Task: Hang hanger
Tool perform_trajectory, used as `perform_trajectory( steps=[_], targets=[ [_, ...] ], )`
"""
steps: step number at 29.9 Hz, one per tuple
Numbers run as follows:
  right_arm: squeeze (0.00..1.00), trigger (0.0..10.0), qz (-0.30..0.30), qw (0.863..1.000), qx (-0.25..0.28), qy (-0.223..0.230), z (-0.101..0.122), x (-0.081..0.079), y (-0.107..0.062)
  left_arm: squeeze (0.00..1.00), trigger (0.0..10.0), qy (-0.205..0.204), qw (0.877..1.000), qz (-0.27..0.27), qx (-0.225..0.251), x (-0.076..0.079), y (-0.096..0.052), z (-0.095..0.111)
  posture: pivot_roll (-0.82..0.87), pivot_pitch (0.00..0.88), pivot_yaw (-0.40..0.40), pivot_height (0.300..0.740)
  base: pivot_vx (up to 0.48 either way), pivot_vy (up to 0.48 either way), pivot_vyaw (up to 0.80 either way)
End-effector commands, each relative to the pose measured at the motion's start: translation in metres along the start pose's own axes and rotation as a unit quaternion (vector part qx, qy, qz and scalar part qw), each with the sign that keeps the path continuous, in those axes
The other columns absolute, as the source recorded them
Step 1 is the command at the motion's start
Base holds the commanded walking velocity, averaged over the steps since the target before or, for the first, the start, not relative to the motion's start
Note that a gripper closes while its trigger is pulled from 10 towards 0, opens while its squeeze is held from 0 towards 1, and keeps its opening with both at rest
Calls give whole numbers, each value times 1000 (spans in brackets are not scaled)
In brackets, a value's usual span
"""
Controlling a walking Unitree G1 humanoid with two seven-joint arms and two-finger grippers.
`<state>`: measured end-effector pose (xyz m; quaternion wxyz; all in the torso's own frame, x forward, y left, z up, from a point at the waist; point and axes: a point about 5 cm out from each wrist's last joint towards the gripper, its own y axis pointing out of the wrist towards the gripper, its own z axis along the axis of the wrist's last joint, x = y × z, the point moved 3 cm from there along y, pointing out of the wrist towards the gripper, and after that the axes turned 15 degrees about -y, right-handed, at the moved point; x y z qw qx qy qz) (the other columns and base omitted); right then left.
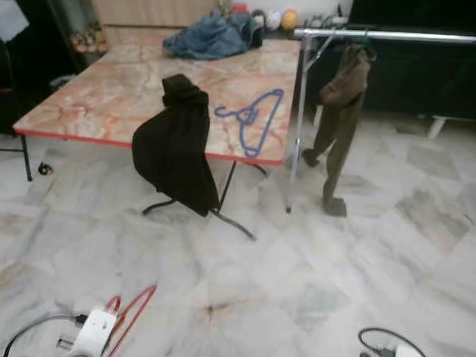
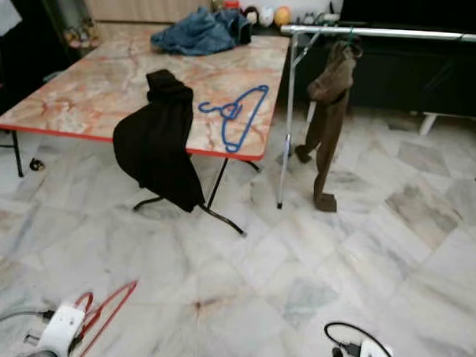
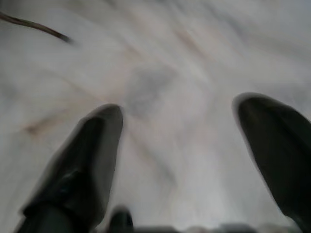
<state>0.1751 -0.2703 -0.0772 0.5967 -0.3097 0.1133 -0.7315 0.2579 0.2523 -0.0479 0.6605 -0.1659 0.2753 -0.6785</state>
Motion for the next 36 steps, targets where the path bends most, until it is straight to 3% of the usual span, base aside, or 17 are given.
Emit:
perform_trajectory(
  steps=[1, 6, 9, 11, 15, 16, 17, 19, 20, 22, 23, 24, 26, 27, 30, 32, 36],
  targets=[
    [0, 10000, 13, 998, 54, -37, 14, 0, -2, 0, 10000, 42, 997, -24, 59, -2, 3, 32, -18, 0, 52, 740, 0, 0, 0],
    [0, 10000, -1, 991, 132, -14, 37, -4, -7, 0, 10000, 41, 989, -50, 132, 13, 4, 61, -31, 0, 53, 740, 0, 0, 0],
    [0, 10000, 18, 984, 176, -13, 53, -17, -10, 0, 10000, 47, 980, -90, 171, 31, 1, 74, -40, 0, 57, 740, 0, 0, 0],
    [0, 10000, 53, 975, 211, -38, 66, -26, -14, 0, 10000, 112, 964, -144, 192, 47, -5, 82, -42, 0, 56, 740, 0, 0, 0],
    [0, 10000, 117, 952, 257, -120, 84, -35, -19, 0, 10000, 141, 948, -208, 197, 62, -11, 91, -39, 0, 50, 740, 0, 0, 0],
    [0, 10000, 152, 944, 264, -127, 88, -38, -21, 0, 10000, 173, 934, -241, 198, 71, -15, 95, -42, 0, 48, 740, 0, 0, 0],
    [0, 10000, 152, 944, 264, -127, 88, -38, -21, 0, 10000, 173, 934, -241, 198, 71, -15, 95, -42, 0, 48, 740, 0, 0, 0],
    [0, 10000, 202, 926, 282, -150, 98, -40, -26, 0, 10000, 217, 914, -277, 203, 82, -20, 101, -36, 0, 43, 740, 0, 0, 0],
    [0, 10000, 243, 904, 307, -171, 113, -42, -32, 0, 10000, 249, 892, -315, 209, 95, -26, 106, -36, 0, 40, 740, 0, 0, 0],
    [0, 10000, 254, 897, 315, -177, 119, -43, -35, 0, 10000, 260, 884, -327, 210, 99, -28, 107, -35, 0, 39, 740, 0, 0, 0],
    [0, 10000, 291, 875, 335, -195, 132, -47, -43, 0, 10000, 287, 864, -357, 207, 110, -34, 107, -35, 0, 37, 740, 0, 0, 0],
    [0, 10000, 291, 875, 335, -195, 132, -47, -43, 0, 10000, 287, 864, -357, 207, 110, -34, 107, -35, 0, 37, 740, 0, 0, 0],
    [0, 10000, 360, 826, 363, -235, 153, -61, -60, 0, 10000, 325, 830, -410, 192, 128, -43, 102, -43, 0, 36, 740, 0, 0, 0],
    [0, 10000, 360, 826, 363, -235, 153, -61, -60, 0, 10000, 325, 830, -410, 192, 128, -43, 102, -43, 0, 36, 740, 0, 0, 0],
    [0, 10000, 439, 774, 379, -252, 173, -82, -82, 0, 10000, 383, 792, -442, 173, 141, -50, 101, -41, 0, 31, 740, 0, 0, 0],
    [0, 10000, 471, 755, 381, -252, 177, -91, -89, 0, 10000, 397, 782, -449, 169, 143, -51, 104, -36, 0, 31, 740, 0, 0, 0],
    [0, 10000, 498, 741, 377, -245, 182, -100, -94, 0, 10000, 416, 770, -455, 160, 145, -52, 104, -35, 0, 30, 740, 0, 0, 0]
  ],
)
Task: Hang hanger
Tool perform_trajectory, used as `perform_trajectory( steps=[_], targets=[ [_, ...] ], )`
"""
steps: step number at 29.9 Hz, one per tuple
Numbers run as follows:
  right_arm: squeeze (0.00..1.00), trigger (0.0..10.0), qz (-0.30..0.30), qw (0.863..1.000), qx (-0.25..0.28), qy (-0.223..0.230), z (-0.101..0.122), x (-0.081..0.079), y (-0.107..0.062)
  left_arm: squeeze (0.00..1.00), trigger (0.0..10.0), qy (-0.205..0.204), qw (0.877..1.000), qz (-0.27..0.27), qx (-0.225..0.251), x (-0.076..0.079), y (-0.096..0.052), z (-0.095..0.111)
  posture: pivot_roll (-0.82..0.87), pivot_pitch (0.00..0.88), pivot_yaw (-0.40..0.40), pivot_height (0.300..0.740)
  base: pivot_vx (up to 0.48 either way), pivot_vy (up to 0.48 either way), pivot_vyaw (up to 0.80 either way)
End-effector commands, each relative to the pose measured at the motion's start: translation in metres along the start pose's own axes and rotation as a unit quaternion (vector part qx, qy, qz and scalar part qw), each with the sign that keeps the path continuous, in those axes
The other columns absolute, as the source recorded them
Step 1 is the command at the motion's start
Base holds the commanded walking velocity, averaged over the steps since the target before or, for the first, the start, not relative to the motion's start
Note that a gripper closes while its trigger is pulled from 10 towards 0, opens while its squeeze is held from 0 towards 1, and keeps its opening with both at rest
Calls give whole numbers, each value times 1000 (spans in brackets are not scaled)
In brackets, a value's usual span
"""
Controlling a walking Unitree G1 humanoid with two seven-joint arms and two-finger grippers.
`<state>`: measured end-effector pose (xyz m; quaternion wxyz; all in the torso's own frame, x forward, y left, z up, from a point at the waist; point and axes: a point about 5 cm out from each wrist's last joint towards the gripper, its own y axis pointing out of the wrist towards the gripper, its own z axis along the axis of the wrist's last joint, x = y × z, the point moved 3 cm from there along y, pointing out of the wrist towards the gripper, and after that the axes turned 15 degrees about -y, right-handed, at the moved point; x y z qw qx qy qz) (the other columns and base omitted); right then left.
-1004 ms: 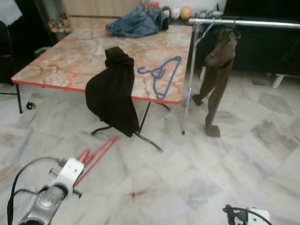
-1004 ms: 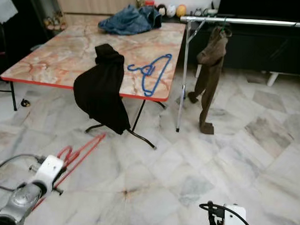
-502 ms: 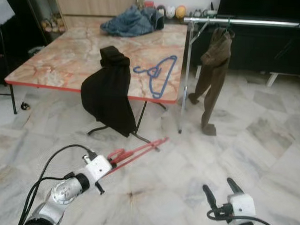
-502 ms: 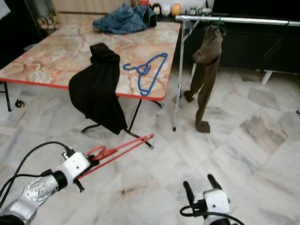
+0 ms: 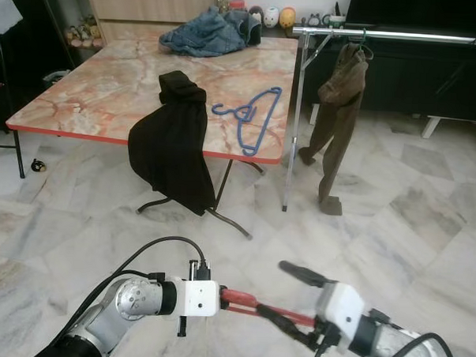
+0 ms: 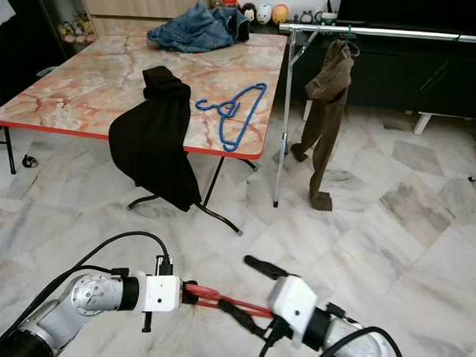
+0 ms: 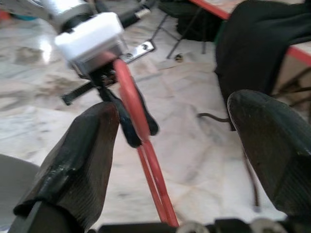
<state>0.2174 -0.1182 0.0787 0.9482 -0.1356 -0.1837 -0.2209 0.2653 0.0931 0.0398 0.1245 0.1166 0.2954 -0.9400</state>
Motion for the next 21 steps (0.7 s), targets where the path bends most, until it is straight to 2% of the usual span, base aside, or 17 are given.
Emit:
perform_trajectory(
  steps=[1, 6, 12, 16, 21],
  targets=[
    [0, 10000, 10, 1000, 10, 2, 6, 0, 2, 0, 10000, 22, 1000, -8, -4, -3, -1, 6, -35, 0, 30, 740, 0, 0, 0],
    [0, 10000, 70, 997, -13, 25, 5, -13, 2, 0, 10000, 24, 999, -11, -19, -3, -1, 4, -29, 0, 28, 740, 0, 0, 0],
    [0, 10000, 108, 993, -34, 42, 2, -21, -1, 0, 10000, 32, 999, -20, -24, -4, -1, 9, -32, 0, 31, 740, 0, 0, 0],
    [0, 10000, 107, 992, -46, 38, -3, -21, 0, 0, 10000, 31, 999, -37, -18, -1, 1, 16, -29, 0, 29, 740, 0, 0, 0],
    [0, 10000, 114, 991, -61, 44, -6, -22, -1, 0, 10000, 1, 998, -64, -7, 6, -1, 22, -27, 0, 29, 740, 0, 0, 0]
  ],
)
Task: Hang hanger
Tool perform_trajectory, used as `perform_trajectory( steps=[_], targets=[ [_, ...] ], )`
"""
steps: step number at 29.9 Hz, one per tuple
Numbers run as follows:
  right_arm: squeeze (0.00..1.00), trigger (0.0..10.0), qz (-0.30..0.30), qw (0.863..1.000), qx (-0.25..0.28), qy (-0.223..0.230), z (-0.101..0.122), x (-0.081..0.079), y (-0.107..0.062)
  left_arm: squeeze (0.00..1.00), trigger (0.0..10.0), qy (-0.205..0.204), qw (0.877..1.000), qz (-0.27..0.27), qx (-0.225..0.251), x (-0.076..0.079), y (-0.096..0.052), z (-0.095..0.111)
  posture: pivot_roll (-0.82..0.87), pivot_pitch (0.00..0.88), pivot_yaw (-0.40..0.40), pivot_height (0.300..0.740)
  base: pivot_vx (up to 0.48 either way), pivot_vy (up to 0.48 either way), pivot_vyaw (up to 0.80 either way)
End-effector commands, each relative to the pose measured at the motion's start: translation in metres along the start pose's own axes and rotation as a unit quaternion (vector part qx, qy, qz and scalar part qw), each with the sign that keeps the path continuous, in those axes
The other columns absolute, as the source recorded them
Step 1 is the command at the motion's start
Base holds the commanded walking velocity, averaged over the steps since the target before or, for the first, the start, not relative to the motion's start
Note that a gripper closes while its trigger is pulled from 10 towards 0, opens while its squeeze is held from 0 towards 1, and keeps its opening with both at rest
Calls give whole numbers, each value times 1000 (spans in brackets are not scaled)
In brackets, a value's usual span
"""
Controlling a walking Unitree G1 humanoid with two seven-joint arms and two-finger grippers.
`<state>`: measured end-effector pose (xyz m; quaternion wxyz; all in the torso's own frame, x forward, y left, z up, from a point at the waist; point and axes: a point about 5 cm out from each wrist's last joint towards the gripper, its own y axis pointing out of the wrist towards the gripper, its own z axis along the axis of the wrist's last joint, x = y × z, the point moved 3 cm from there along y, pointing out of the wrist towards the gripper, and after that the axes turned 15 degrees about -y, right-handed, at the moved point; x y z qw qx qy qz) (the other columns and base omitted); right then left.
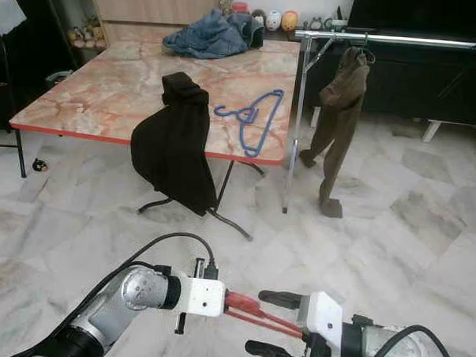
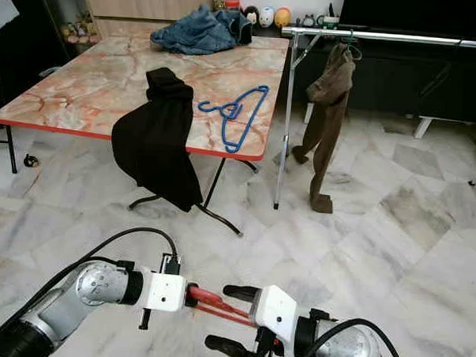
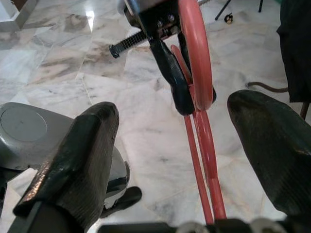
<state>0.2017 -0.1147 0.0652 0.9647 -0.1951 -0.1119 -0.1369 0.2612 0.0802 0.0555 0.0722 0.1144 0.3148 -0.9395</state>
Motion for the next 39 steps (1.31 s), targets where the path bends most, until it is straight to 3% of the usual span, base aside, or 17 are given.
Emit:
perform_trajectory(
  steps=[1, 6, 9, 17, 31, 32, 33, 35, 39],
  targets=[
    [0, 10000, 15, 1000, -11, 0, -1, -3, 1, 0, 10000, -20, 1000, -14, 10, 5, 0, 2, -29, 0, 28, 740, 0, 0, 0],
    [0, 10000, 11, 1000, -27, -4, -7, -4, -4, 0, 10000, -21, 1000, -13, 5, 6, 0, 0, -30, 0, 27, 740, 0, 0, 0],
    [0, 10000, 22, 997, -73, -4, -24, -8, -11, 0, 10000, -28, 999, -16, 2, 7, 0, 0, -36, 0, 29, 740, 0, 0, 0],
    [0, 10000, 20, 997, -76, 19, -33, -14, -9, 0, 10000, -48, 998, -43, 9, 11, -2, 7, -31, 0, 32, 740, 0, 0, 0],
    [0, 10000, -36, 996, -82, 7, -39, 5, -12, 0, 10000, -70, 994, -77, 20, 19, -6, 18, -30, 0, 34, 740, 0, 0, 0],
    [0, 8863, -34, 996, -76, 10, -39, 5, -12, 0, 10000, -71, 994, -76, 21, 18, -6, 20, -28, 0, 33, 740, 0, 0, 0],
    [0, 471, -35, 997, -74, 9, -38, 5, -12, 0, 10000, -71, 994, -76, 21, 18, -6, 20, -26, 0, 32, 740, 0, 0, 0],
    [0, 0, -37, 997, -73, 7, -38, 6, -11, 0, 10000, -72, 994, -75, 20, 17, -7, 21, -26, 0, 32, 740, 0, 0, 0],
    [0, 0, -32, 998, -61, 9, -34, 7, -10, 0, 10000, -72, 994, -76, 17, 18, -8, 21, -27, 0, 32, 740, 0, 0, 0]
  ],
)
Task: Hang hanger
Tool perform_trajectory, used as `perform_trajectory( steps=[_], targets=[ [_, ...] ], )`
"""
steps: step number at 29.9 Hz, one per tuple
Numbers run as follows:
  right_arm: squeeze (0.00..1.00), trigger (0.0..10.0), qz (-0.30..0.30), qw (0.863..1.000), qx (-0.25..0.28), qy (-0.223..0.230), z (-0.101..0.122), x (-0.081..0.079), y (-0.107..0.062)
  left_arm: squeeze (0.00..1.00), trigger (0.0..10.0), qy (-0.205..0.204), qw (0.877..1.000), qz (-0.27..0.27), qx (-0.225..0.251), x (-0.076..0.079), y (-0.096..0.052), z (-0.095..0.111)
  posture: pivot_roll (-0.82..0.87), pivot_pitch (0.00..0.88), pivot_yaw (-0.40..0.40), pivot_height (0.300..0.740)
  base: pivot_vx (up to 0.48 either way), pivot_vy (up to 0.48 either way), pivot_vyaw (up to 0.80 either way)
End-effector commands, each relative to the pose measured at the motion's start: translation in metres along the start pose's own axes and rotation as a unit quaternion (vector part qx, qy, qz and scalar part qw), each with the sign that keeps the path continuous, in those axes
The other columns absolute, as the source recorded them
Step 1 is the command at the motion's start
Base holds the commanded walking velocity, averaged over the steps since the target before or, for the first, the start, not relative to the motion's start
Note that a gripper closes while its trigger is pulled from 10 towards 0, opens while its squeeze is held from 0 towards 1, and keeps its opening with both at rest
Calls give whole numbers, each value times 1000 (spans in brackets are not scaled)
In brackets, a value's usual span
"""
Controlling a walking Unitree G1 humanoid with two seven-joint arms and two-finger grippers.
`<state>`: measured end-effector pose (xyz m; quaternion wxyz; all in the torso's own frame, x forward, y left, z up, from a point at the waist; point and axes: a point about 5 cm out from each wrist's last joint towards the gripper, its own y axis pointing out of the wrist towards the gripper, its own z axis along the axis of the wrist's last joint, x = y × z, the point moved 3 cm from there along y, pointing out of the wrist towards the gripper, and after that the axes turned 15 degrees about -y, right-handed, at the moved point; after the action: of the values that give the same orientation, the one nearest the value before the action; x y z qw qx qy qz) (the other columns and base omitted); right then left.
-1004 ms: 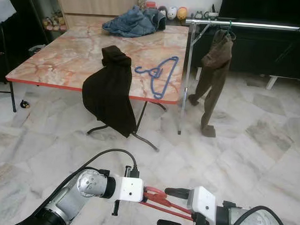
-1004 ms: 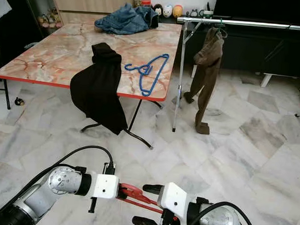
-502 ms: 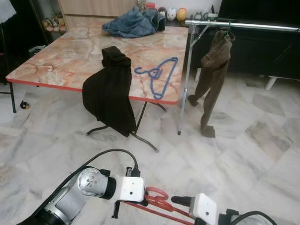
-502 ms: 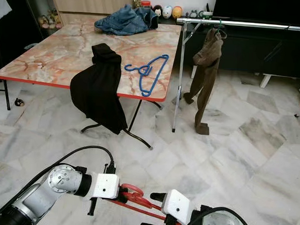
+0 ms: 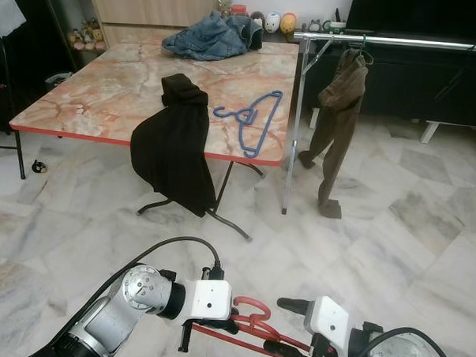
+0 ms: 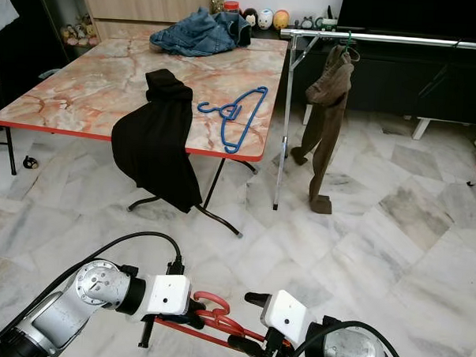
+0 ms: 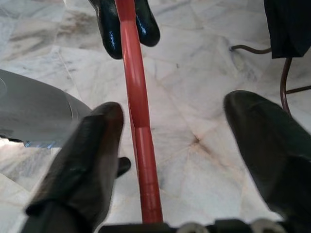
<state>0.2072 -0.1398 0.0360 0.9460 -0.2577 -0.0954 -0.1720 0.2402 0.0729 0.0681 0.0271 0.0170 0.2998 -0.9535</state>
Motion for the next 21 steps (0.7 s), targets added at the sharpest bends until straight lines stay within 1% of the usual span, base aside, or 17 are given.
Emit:
perform_trajectory(
  steps=[1, 21],
  targets=[
    [0, 0, -4, 1000, 12, -1, 4, 4, 0, 0, 10000, 7, 1000, -5, -1, 1, -2, 4, -27, 0, 32, 740, 0, 0, 0],
    [0, 0, 16, 1000, 16, 14, 3, 2, -3, 0, 10000, 5, 1000, -1, -3, 1, -2, 4, -28, 0, 31, 740, 0, 0, 0]
  ],
)
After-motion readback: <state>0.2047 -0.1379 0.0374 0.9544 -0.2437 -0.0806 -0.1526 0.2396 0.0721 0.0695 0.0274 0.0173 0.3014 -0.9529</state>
